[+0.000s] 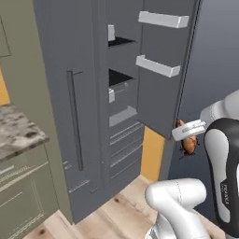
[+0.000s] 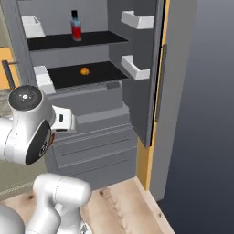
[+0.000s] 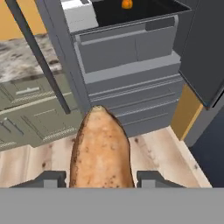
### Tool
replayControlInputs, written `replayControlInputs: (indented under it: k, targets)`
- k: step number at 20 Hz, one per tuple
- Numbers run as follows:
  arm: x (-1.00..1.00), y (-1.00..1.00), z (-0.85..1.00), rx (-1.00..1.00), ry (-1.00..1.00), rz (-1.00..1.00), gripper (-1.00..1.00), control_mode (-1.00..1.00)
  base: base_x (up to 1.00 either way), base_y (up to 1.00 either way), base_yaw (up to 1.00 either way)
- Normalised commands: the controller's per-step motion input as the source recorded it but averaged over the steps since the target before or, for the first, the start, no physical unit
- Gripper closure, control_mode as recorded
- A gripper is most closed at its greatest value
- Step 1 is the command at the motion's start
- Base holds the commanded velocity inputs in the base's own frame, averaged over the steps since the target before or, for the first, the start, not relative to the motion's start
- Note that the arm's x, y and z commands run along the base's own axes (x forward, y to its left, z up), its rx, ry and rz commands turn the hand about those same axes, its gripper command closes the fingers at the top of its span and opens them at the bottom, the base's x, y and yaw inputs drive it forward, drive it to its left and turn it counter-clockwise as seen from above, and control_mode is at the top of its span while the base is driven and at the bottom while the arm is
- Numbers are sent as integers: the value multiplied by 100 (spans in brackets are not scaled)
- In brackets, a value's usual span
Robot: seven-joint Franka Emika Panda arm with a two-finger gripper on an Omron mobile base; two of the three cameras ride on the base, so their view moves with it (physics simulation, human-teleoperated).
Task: Place the liquor on the top shelf of the fridge to keep it out of children's reach, and place the orange and potato on lower shelves for easy access.
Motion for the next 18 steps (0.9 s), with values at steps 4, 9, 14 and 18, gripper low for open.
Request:
replayControlInputs:
  k: [4, 9, 14, 18]
  targets:
    - [0, 0, 0, 0, 0, 0, 100, 100, 56, -75, 29]
    - [0, 0, 0, 0, 0, 0, 100, 100, 42, -50, 41]
    - [0, 0, 0, 0, 0, 0, 100, 100, 41, -36, 44]
    - [0, 0, 0, 0, 0, 0, 100, 100, 43, -38, 42]
